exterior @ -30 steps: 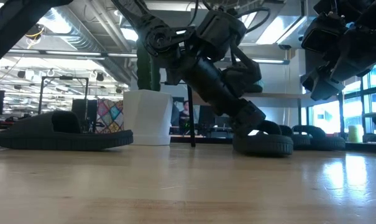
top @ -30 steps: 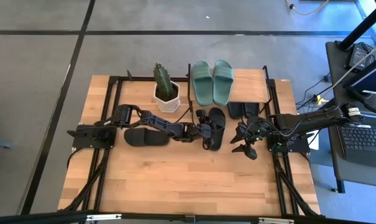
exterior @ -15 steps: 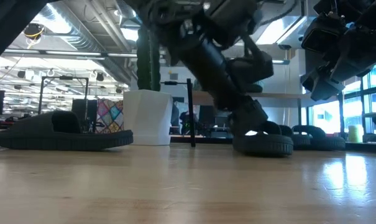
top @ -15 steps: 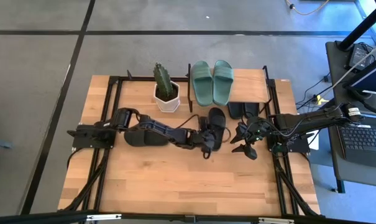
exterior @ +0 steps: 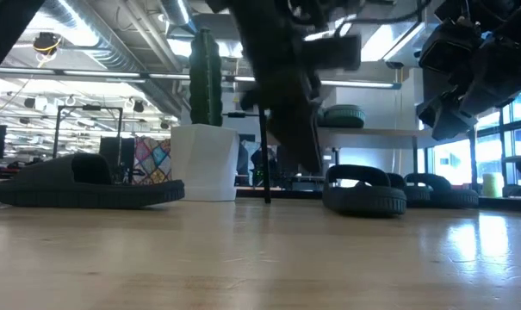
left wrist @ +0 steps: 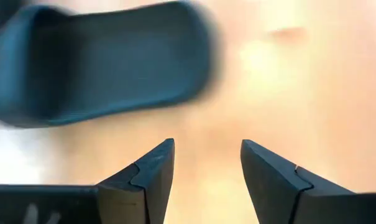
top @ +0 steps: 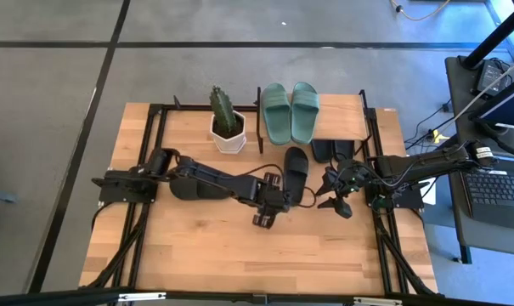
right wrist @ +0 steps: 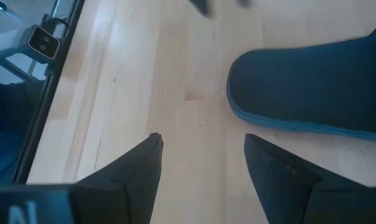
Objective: Pick and place slides into the shelf
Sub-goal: Put the black slipper under the shelf
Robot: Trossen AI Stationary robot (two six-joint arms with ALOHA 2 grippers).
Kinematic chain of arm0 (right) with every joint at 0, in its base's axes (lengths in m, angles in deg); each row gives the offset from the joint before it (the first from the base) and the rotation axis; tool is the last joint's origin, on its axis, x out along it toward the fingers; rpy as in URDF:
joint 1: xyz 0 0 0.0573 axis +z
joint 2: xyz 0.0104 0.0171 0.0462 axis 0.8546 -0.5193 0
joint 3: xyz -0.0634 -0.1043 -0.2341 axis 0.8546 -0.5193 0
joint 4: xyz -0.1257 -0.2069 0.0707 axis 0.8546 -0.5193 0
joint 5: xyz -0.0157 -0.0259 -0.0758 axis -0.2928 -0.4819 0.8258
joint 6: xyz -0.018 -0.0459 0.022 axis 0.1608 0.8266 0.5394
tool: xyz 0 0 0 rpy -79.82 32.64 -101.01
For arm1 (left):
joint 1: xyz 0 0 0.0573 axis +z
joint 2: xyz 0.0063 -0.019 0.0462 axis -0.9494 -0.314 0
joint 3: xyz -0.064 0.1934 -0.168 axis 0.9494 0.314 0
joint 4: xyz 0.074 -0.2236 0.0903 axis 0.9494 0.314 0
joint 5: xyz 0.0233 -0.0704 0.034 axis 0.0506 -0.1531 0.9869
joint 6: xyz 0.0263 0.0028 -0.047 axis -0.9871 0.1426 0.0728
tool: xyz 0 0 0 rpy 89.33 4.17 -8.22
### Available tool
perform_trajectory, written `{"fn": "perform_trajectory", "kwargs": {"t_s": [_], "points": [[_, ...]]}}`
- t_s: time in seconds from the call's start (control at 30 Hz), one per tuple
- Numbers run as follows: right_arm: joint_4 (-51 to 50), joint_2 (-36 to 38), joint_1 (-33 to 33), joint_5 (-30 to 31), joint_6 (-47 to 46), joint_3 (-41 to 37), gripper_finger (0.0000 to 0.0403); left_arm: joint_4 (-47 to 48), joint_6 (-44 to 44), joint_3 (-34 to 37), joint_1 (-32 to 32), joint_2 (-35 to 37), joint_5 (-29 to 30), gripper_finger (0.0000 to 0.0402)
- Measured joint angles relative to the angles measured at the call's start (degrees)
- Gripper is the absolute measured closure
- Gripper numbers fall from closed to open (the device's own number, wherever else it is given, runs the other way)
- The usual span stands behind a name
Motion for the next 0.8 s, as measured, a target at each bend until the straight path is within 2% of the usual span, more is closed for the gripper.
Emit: {"fn": "perform_trajectory", "kwargs": {"t_s": [0.23, 0.33, 0.57, 0.73, 0.8], "points": [[-2.0, 0.0, 0.0, 0.0, 0.1, 0.0, 0.0176, -1.5, -4.2, 0.0, -0.7, 2.0, -26.1, 0.0225], [-1.9, 0.0, 0.0, 0.0, 0.1, 0.0, 0.0176, -7.3, -4.1, 2.1, -0.9, 1.7, -33.2, 0.0225], [-1.8, 0.0, 0.0, 0.0, 0.1, 0.0, 0.0176, -23.3, -4.0, 12.3, 0.6, 1.3, -33.1, 0.0225], [-1.7, 0.0, 0.0, 0.0, 0.1, 0.0, 0.0176, -29.5, -4.4, 15.0, 2.0, 1.3, -33.6, 0.0225], [-1.7, 0.0, 0.0, 0.1, 0.1, 0.0, 0.0176, -31.5, -4.5, 16.0, 2.5, 1.4, -31.3, 0.0225]]}}
